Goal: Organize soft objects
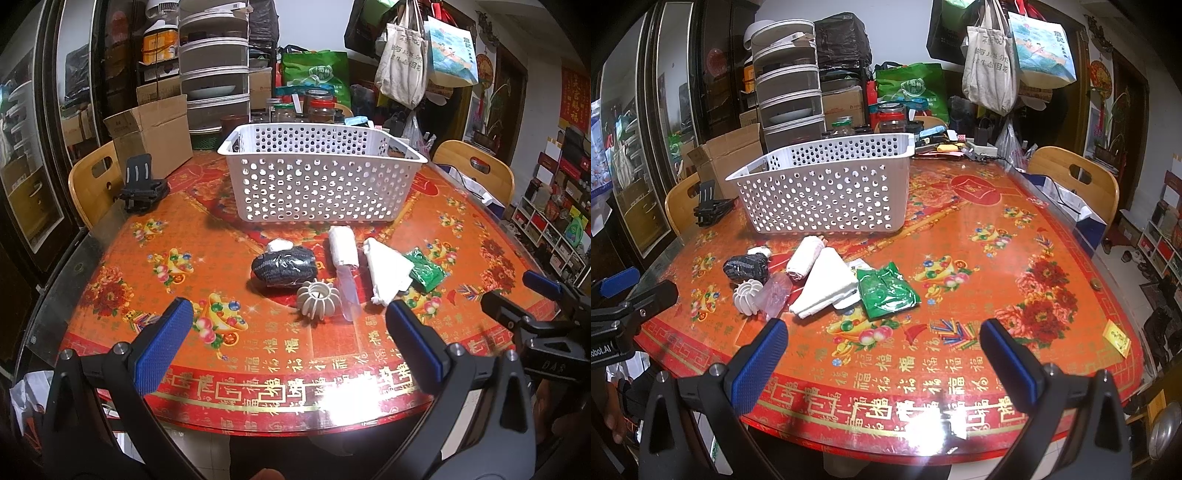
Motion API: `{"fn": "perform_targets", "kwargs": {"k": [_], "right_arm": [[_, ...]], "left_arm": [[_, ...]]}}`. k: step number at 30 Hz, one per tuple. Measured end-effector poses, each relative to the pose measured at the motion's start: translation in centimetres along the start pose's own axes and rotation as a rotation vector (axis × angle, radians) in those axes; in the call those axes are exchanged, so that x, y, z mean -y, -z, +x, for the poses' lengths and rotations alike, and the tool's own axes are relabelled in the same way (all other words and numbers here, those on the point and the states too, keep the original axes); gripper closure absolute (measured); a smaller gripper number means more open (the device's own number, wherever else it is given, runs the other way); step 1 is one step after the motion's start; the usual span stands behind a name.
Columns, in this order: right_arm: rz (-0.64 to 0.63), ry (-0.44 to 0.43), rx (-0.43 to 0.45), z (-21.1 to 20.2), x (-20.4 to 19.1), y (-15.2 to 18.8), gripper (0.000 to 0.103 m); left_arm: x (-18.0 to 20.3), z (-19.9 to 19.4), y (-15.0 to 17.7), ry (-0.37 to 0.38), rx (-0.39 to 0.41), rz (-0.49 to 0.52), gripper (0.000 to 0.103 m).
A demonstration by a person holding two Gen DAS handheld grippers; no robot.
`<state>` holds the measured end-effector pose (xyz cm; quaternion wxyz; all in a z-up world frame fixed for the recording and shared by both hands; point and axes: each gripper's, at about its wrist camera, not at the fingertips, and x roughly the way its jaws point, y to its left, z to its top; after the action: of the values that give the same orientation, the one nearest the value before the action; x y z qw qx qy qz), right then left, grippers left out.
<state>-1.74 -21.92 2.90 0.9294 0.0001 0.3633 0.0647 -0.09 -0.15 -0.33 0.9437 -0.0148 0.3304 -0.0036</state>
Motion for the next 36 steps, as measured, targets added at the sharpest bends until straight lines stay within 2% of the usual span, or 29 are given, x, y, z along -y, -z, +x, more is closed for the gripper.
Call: {"fn": "perform_targets", "kwargs": {"k": [9,13,16,19,22,25,29,32,36], "right_arm": [[0.001,0.002,-0.005,0.5,0.1,0.1,0.000],[-0.007,-0.006,0.015,1.0,0.2,0.0,0.000],[-0.015,-0.012,0.039,1.7,0.5,0.0,0.000],[-0.012,-0.018,0.003,3.1,1.0,0.0,0.000],[0.021,-0.062,-0.021,4.0,1.8,0.1,0.000],[0.018,-0.042,-0.040,4.8,1.8,0.0,0.000],[0.002,-0.033,-0.061,5.7,1.9,0.1,0.000],[0.002,-0.043,-0.074,6.3,2.0,0.0,0.000],[0.003,-0.058,-0.088,6.9,2.1,-0.1,0.000]], "left_arm": [[-0.3,0.7,0.0,0.031,0.006,-0.004,0.000],[-0.3,1.4,-0.1,-0.011,0.019,0.022,0.000],[-0.6,2.9,0.0,0.007,-0.013,0.029,0.000],[-1.1,5.6,0.3,-0.031,-0.081,0.041,0.000],[-1.3,7.7,0.7,-0.008,-0.139,0.030,0.000],[-1.1,9.4,0.9,0.033,-0.158,0.029,0.000],[-0.4,11.4,1.1,0.024,-0.172,0.061,0.000],[-0.3,12.3,0.9,0.018,-0.174,0.055,0.007],[-0.1,13.3,0.8,0.023,-0.191,0.063,0.024]]}}
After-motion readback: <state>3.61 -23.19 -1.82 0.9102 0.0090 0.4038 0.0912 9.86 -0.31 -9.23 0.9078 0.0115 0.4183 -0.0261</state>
